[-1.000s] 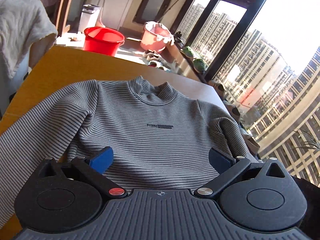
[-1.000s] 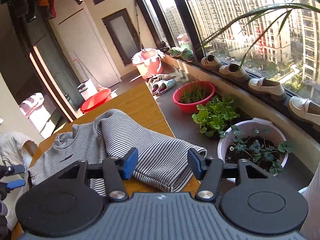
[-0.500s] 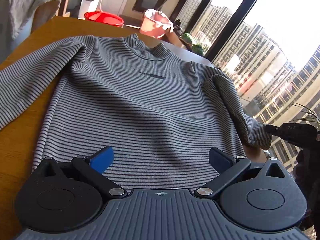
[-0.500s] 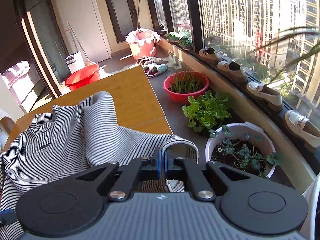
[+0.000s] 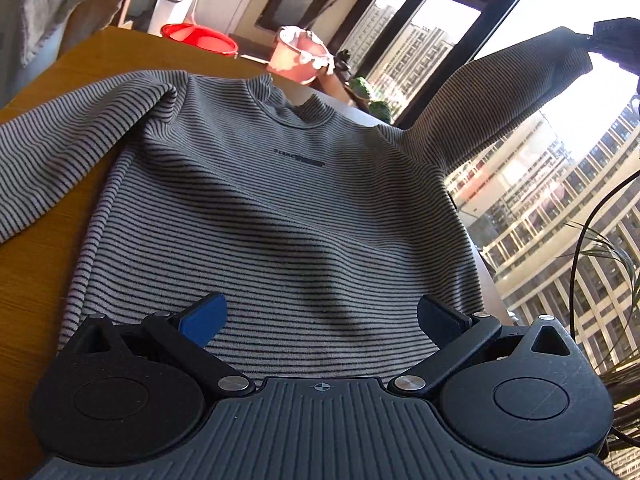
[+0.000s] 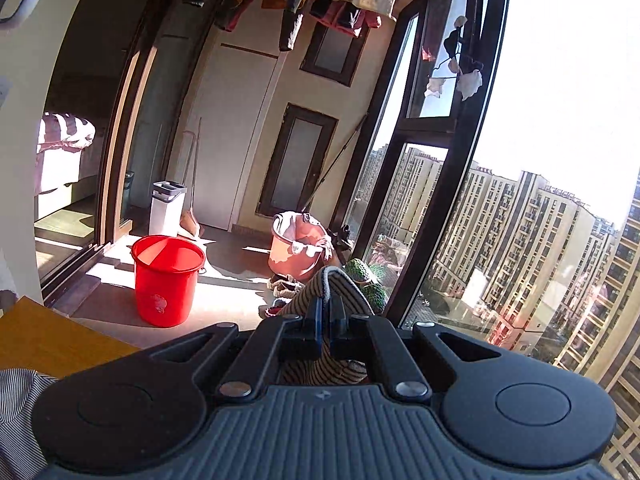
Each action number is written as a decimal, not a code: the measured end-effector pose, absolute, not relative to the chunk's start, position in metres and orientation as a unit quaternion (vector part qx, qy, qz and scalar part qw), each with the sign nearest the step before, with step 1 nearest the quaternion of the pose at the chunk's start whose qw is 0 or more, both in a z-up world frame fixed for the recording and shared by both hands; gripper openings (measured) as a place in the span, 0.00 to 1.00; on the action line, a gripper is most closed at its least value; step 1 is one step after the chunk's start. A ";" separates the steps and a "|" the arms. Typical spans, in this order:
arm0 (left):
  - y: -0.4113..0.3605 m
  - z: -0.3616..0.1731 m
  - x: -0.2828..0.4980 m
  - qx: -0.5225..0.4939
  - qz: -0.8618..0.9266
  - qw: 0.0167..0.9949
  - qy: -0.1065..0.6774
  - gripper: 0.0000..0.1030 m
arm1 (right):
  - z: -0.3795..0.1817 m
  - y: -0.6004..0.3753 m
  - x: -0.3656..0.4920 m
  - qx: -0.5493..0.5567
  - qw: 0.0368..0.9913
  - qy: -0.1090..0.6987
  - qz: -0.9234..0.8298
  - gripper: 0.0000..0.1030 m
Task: Fold clothes
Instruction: 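Grasp a sleeve cuff with the right gripper and lift it, then lay the held sleeve across the sweater body and open the right gripper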
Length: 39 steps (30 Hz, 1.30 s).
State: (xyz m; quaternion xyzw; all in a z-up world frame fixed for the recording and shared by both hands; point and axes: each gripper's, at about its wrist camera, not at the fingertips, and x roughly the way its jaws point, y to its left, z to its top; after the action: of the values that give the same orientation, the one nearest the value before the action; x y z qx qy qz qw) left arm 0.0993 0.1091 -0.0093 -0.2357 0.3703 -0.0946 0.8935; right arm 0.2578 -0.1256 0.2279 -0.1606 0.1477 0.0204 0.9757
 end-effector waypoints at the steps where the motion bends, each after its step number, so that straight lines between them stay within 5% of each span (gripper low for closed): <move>1: 0.110 -0.010 0.099 -0.237 -0.096 0.893 0.369 1.00 | 0.228 -0.120 0.258 -0.163 0.975 0.149 0.024 0.03; 30: 0.115 -0.017 0.095 -0.256 -0.120 0.894 0.347 1.00 | 0.206 0.055 0.251 -0.154 0.949 0.181 0.206 0.04; 39: 0.121 -0.022 0.095 -0.279 -0.130 0.891 0.333 1.00 | 0.207 0.050 0.230 -0.128 0.939 0.181 0.263 0.24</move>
State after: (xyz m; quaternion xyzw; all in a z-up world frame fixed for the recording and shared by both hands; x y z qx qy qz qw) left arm 0.0946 0.1207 -0.0225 -0.2795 0.3334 -0.1301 0.8910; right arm 0.2299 0.0499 0.2072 -0.1276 0.1807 0.2635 0.9389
